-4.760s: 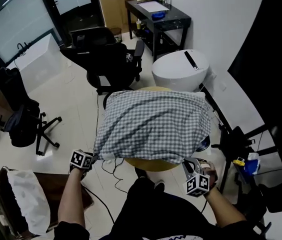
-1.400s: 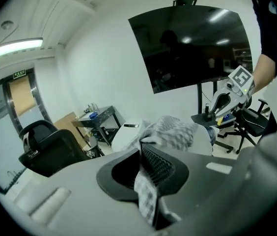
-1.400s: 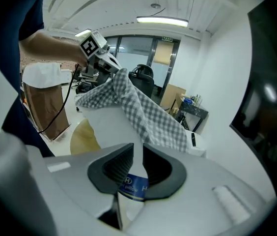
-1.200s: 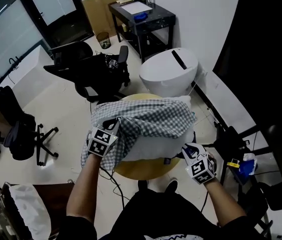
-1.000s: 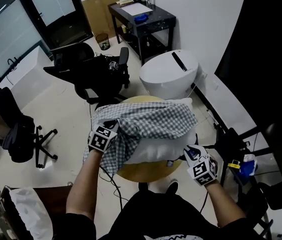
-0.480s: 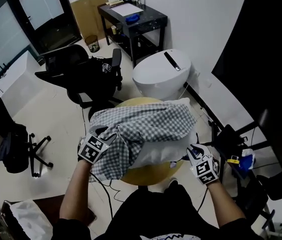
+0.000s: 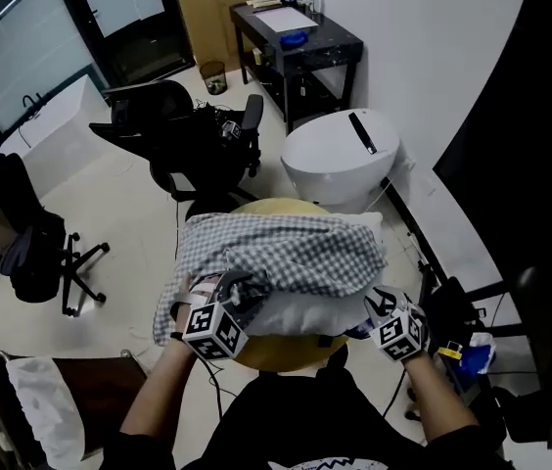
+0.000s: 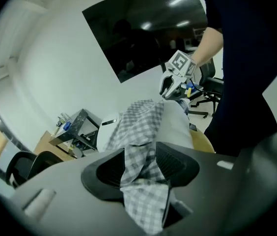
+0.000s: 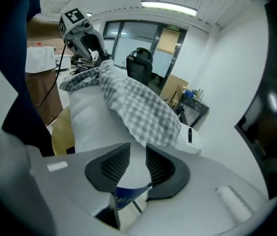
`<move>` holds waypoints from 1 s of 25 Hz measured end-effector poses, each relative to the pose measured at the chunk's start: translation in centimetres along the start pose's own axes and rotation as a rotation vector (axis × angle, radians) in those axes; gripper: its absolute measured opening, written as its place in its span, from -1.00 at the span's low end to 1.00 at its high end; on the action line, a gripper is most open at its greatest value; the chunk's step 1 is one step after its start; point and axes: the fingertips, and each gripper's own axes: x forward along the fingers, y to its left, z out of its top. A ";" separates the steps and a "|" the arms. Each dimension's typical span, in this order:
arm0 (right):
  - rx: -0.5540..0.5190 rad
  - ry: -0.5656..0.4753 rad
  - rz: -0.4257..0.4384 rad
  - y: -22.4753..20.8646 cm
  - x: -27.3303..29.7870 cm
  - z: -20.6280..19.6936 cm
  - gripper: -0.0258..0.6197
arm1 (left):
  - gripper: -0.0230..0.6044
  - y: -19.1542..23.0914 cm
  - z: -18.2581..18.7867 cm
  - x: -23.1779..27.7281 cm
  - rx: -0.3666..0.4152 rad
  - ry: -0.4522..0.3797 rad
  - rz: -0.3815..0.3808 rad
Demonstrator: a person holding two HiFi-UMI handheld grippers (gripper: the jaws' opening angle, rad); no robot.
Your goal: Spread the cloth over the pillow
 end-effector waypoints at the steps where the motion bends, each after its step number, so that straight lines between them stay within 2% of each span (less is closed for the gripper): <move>1: -0.028 -0.014 0.026 -0.2 0.5 0.1 -0.57 | -0.31 -0.3 0.2 0.8 0.006 0.021 0.010; 4: -0.096 -0.066 0.097 -0.9 1.4 0.5 -0.56 | -0.28 -0.7 0.8 3.3 0.020 0.074 0.046; 8: -0.177 -0.130 0.187 -1.7 1.5 1.0 -0.56 | -0.10 -1.3 0.2 6.8 0.058 0.191 0.071; 11: -0.239 -0.156 0.246 -1.8 1.9 1.3 -0.55 | -0.11 -1.3 -0.8 8.6 0.089 0.279 0.062; 12: -0.254 -0.160 0.263 -1.8 2.1 1.3 -0.55 | -0.20 -1.1 -0.8 8.9 0.087 0.289 0.064; 15: -0.279 -0.172 0.294 -1.8 2.3 1.7 -0.54 | -0.69 0.0 0.0 8.4 0.036 0.259 0.082; 17: -0.280 -0.188 0.297 -2.0 2.3 2.2 -0.54 | -0.88 1.0 0.7 7.6 -0.021 0.216 0.099; 25: -0.266 -0.198 0.277 -2.1 2.6 4.3 -0.47 | -0.90 6.9 1.7 4.2 -0.255 0.095 0.055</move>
